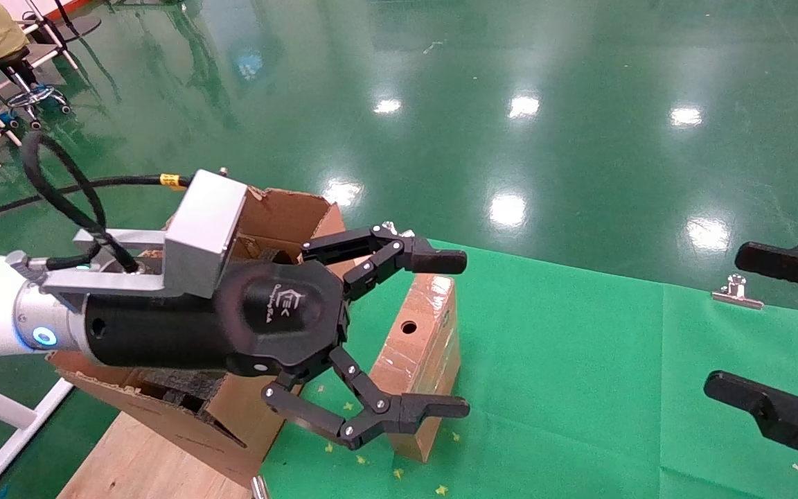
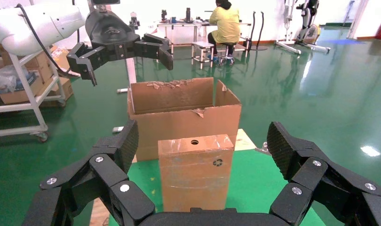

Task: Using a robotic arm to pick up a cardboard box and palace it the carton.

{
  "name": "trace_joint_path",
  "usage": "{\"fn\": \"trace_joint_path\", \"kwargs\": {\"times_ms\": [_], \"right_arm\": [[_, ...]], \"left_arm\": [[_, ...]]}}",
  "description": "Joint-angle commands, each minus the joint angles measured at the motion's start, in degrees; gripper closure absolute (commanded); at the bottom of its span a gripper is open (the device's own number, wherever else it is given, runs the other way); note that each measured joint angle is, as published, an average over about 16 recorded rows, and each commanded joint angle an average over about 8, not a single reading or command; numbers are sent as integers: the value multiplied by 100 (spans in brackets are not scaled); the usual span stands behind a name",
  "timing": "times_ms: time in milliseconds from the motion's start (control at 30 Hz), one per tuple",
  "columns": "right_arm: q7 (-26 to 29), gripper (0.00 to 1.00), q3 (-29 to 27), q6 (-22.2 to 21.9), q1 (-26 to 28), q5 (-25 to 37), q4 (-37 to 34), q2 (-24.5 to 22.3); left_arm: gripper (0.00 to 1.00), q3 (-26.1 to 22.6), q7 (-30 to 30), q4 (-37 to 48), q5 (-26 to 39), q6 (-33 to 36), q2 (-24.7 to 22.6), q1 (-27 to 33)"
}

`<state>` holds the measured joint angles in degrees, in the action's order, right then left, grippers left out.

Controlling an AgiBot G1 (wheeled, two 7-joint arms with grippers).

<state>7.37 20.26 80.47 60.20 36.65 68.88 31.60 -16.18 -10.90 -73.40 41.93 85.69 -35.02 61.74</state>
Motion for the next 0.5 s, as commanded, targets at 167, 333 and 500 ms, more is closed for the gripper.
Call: {"fn": "trace_joint_path", "kwargs": {"times_ms": [167,333,500], "right_arm": [[0,0,0,0,0,0,0,0],[0,0,0,0,0,0,0,0],[0,55,0,0,0,0,0,0]], "left_arm": [[0,0,0,0,0,0,0,0],[0,0,0,0,0,0,0,0],[0,0,0,0,0,0,0,0]]}}
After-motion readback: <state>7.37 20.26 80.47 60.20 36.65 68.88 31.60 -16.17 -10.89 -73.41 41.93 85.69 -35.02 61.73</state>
